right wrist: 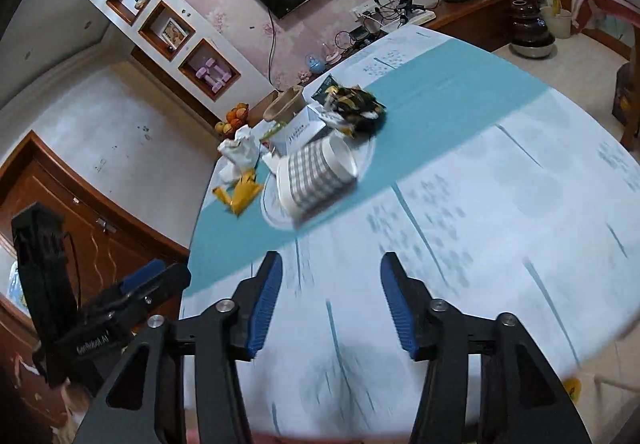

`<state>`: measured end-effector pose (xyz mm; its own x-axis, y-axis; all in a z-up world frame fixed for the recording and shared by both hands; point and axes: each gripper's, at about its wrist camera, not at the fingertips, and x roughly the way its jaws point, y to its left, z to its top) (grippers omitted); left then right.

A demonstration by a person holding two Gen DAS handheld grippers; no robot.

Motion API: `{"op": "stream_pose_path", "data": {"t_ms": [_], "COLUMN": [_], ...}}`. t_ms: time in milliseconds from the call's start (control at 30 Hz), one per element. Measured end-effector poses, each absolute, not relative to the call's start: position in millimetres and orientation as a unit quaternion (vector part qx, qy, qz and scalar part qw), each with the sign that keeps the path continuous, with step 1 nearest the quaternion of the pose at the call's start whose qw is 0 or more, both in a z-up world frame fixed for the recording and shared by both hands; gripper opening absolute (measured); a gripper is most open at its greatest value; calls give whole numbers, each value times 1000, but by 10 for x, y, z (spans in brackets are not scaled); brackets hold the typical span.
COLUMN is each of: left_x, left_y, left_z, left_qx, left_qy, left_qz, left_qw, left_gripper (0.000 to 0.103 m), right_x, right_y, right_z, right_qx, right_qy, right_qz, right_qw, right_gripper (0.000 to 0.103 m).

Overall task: Collect trash
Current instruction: 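Close the right tool on the grey checkered paper cup, then grasp the yellow bag with the left tool while the right tool holds the cup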

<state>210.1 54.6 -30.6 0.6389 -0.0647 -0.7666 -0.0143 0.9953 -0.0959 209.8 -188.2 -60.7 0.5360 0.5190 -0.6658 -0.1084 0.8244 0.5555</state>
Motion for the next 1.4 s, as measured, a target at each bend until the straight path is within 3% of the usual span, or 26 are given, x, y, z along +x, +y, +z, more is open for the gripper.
{"op": "stream_pose_path", "data": {"t_ms": [533,833,1000,1267,1400], "left_x": [2706,3071,3380,3790,3947], "left_y": [1921,2162,2127,2281,2336], "left_z": [-508,-546,-750,-1177,-1335], "left_qx": [-155,-98,-27,-138,-188], "left_qy": [411,433,484,535,546], "left_qz": [98,103,56,44,68], "left_qw": [893,890,873,832,814], "left_gripper": [95,95,95,95,95], "right_x": [3437,3850,4001,4083,4087], "right_y": [-1029,-813,-720,-641,-590], "right_z": [-1264,-1395,-1410,-1420,-1421], "right_qx": [303,284,260,215,188], "right_qy": [483,500,509,523,527], "right_qz": [101,53,65,92,104], "right_qw": [815,816,818,819,822], "right_gripper": [64,64,64,61,52]}}
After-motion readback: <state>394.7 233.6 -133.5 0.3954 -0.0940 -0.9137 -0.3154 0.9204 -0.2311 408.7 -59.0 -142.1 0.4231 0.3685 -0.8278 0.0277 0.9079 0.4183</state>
